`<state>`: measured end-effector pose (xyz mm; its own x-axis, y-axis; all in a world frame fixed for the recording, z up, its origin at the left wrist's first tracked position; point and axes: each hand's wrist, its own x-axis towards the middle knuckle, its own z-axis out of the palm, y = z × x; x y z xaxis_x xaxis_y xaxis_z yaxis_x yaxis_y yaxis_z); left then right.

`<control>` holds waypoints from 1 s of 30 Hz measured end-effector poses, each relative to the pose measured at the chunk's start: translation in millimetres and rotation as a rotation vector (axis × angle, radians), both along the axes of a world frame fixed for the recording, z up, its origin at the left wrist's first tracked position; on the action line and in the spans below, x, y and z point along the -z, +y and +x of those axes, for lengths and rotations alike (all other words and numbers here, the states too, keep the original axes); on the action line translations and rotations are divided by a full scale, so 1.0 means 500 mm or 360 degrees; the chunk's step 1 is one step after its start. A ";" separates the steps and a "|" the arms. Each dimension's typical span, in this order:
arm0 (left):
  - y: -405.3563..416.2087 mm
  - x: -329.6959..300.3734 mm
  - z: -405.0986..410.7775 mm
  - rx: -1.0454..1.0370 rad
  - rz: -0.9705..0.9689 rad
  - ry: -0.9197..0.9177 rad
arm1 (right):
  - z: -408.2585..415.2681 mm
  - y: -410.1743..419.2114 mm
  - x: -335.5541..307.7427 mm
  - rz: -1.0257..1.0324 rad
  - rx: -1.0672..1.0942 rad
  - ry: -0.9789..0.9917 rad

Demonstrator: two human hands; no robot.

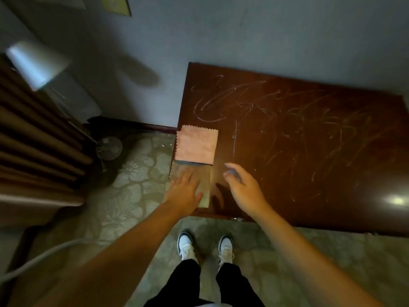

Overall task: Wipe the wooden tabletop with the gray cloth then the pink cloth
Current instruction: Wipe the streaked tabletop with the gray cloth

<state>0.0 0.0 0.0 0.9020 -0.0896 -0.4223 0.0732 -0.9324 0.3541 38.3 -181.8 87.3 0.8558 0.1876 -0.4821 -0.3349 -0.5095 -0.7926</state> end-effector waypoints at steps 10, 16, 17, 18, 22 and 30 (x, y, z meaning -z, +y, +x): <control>-0.058 0.053 -0.048 0.0141 0.0426 0.0081 | -0.043 -0.047 0.059 -0.0137 0.0064 0.0133; -0.093 0.056 -0.056 0.0183 0.0371 0.0083 | -0.055 -0.059 0.082 -0.0189 0.0093 0.0137; -0.108 0.059 -0.060 0.0203 0.0352 0.0072 | -0.057 -0.062 0.084 -0.0199 0.0085 0.0116; -0.127 0.061 -0.062 0.0217 0.0336 0.0067 | -0.059 -0.065 0.084 -0.0208 0.0082 0.0095; -0.215 0.075 -0.057 0.0261 0.0293 0.0086 | -0.068 -0.092 0.083 -0.0306 0.0155 -0.0009; -0.294 0.047 -0.003 0.0350 -0.0046 0.0083 | -0.054 -0.147 0.095 -0.0681 0.0116 -0.0243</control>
<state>-1.6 -146.8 -23.6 0.8366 -0.2943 -0.4621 -0.1118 -0.9175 0.3818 11.5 -255.3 40.0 0.9266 -0.0643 -0.3706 -0.2778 -0.7813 -0.5589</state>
